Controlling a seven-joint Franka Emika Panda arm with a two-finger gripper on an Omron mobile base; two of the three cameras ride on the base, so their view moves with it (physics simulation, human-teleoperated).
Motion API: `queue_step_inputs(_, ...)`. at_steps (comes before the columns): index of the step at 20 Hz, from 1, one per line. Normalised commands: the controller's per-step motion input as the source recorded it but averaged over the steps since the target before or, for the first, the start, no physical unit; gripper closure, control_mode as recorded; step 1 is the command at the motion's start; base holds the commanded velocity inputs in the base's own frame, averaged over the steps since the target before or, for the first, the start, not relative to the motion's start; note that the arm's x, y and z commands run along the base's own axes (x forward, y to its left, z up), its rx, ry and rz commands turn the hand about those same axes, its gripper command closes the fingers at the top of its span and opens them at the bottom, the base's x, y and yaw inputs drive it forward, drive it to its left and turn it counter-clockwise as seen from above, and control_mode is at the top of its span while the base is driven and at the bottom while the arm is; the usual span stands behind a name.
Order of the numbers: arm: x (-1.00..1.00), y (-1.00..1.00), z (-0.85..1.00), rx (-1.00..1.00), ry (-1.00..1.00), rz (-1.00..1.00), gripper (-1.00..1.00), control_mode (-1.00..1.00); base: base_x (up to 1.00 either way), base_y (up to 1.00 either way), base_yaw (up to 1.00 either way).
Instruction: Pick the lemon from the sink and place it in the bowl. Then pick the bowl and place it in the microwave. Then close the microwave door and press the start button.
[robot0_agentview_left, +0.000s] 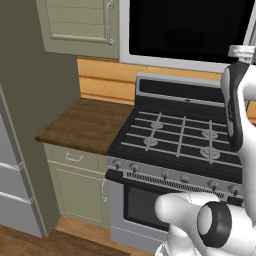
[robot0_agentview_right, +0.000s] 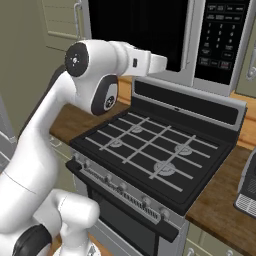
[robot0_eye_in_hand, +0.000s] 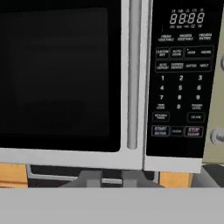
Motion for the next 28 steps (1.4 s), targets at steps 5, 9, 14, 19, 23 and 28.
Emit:
queue_step_inputs(5,-0.43,-0.56,0.0,0.0,0.05,-0.09,1.0,-1.0,0.0,0.0,0.0)
queue_step_inputs(9,-0.38,-0.45,-0.18,0.0,0.02,-0.08,1.0,-1.0,0.0,0.0,0.0)
queue_step_inputs(14,-0.23,-0.27,-0.3,0.0,0.0,-0.08,1.0,-1.0,0.0,0.0,0.0)
queue_step_inputs(19,0.01,-0.04,-0.14,0.0,-0.06,-0.11,1.0,-1.0,0.0,0.0,0.0)
queue_step_inputs(23,0.13,-0.01,0.02,0.04,-0.19,0.01,1.0,-1.0,0.0,0.0,0.0)
queue_step_inputs(28,0.11,-0.02,0.03,0.05,-0.17,0.09,1.0,-1.0,0.0,0.0,0.0)
